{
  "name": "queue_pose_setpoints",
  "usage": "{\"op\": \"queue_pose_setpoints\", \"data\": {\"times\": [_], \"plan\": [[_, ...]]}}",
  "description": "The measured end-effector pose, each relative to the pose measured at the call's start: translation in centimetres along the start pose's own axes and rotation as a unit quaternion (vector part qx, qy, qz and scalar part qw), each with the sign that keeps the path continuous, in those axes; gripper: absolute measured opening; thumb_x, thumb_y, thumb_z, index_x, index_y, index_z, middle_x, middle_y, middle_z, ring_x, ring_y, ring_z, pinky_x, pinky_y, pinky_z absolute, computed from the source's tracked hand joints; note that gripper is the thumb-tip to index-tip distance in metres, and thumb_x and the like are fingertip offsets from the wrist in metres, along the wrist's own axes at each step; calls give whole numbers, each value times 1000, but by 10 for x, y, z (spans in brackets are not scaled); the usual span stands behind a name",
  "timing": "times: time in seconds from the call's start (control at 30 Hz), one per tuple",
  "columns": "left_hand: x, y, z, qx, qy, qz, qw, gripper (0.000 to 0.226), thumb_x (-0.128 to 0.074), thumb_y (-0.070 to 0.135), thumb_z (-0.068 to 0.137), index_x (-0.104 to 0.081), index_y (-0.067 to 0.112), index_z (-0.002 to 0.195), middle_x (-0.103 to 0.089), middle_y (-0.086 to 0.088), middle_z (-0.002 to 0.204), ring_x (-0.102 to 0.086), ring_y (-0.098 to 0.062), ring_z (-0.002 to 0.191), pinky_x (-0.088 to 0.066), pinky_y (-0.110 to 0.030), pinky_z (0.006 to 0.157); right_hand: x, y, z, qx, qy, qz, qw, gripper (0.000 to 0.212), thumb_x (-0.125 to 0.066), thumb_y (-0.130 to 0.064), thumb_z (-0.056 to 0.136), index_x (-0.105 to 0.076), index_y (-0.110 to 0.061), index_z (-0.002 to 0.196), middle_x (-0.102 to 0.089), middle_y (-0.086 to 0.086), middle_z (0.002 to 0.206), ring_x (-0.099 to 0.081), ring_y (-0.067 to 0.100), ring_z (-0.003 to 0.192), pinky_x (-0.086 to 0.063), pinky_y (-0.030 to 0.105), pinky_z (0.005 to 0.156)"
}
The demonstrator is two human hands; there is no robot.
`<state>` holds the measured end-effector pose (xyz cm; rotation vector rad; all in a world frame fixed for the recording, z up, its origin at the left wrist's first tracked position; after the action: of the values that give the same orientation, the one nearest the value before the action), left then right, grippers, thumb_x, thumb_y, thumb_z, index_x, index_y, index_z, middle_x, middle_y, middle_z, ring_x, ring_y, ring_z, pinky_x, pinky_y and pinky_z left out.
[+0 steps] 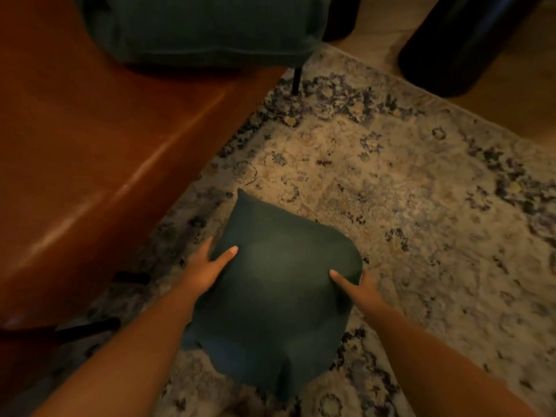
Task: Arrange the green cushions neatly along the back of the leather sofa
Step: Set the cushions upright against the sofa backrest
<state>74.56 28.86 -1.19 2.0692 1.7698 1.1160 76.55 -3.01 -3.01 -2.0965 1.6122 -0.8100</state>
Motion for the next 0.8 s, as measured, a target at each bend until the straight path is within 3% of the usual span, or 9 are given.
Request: {"op": "queue_pose_setpoints", "data": {"times": [0.1, 0.23, 0.33, 0.4, 0.47, 0.53, 0.6, 0.73, 0.8], "plan": [[-14, 4, 14, -7, -33, -30, 999, 71, -62, 50, 84, -34, 25, 144, -44, 1, 143, -45, -24, 128, -35, -34, 104, 3, 13, 11, -52, -8, 28, 998, 100, -73, -53, 71, -15, -33, 149, -25, 0, 156, -32, 31, 139, -34, 55, 104], [-22, -6, 28, 19, -42, -66, 997, 102, -65, 77, 59, -37, 27, 143, -51, -1, 138, -54, -25, 117, -44, -46, 102, 1, 34, 24, -105, -17, 73, 992, 121, -80, -71, 48, -11, -48, 145, -24, -6, 155, -31, 34, 138, -35, 67, 99], [-20, -13, 30, 35, -49, -93, 994, 113, -65, 85, 45, -41, 28, 139, -56, 1, 130, -59, -23, 109, -47, -47, 98, -2, 35, 23, -83, -13, 128, 988, 104, -79, -54, 66, -16, -39, 147, -34, -2, 149, -37, 32, 134, -38, 58, 99], [-16, -11, 19, 46, -53, -117, 991, 109, -67, 83, 47, -42, 29, 138, -58, 1, 127, -61, -22, 105, -49, -46, 95, -3, 25, 12, -51, -14, 153, 987, 100, -82, -50, 65, -25, -34, 146, -45, -4, 139, -46, 28, 125, -43, 46, 92], [-13, -6, -2, 50, -46, -159, 985, 91, -69, 71, 62, -43, 26, 138, -59, 0, 124, -62, -21, 102, -51, -42, 90, 0, 12, -4, -7, -20, 152, 988, 108, -87, -53, 53, -31, -34, 143, -50, -5, 137, -53, 22, 117, -48, 41, 90], [-8, -2, -26, 52, -23, -194, 979, 69, -66, 54, 78, -44, 23, 136, -58, -1, 119, -61, -22, 100, -51, -39, 86, 8, -6, -25, 11, -24, 137, 990, 105, -88, -49, 53, -34, -33, 142, -53, -6, 134, -55, 19, 115, -49, 40, 91], [0, 9, -54, 41, 2, -206, 978, 61, -64, 47, 83, -44, 24, 135, -58, -1, 118, -60, -23, 102, -50, -38, 87, 19, -29, -48, 29, -22, 124, 992, 100, -85, -45, 56, -35, -30, 141, -53, -7, 130, -55, 20, 114, -48, 39, 90], [34, 43, -104, 15, 18, -241, 970, 74, -68, 55, 75, -39, 27, 137, -57, 1, 120, -60, -21, 103, -49, -38, 90, 34, -90, -105, 61, -33, 94, 993, 112, -89, -56, 44, -34, -36, 141, -52, -8, 131, -55, 20, 113, -48, 43, 94], [57, 64, -129, 4, 21, -247, 969, 81, -69, 62, 67, -40, 30, 135, -58, 0, 125, -60, -21, 106, -48, -43, 96, 38, -120, -133, 76, -38, 89, 992, 105, -86, -50, 54, -31, -36, 142, -51, -7, 128, -52, 19, 109, -45, 40, 89]]}}
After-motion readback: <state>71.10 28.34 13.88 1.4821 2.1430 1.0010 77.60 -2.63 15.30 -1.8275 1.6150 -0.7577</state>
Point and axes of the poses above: each hand's wrist, its own z-axis towards the middle knuckle, its own x-axis out of the back of the hand, y = z × x, the point moved 1 cm from there along z, towards the middle knuckle
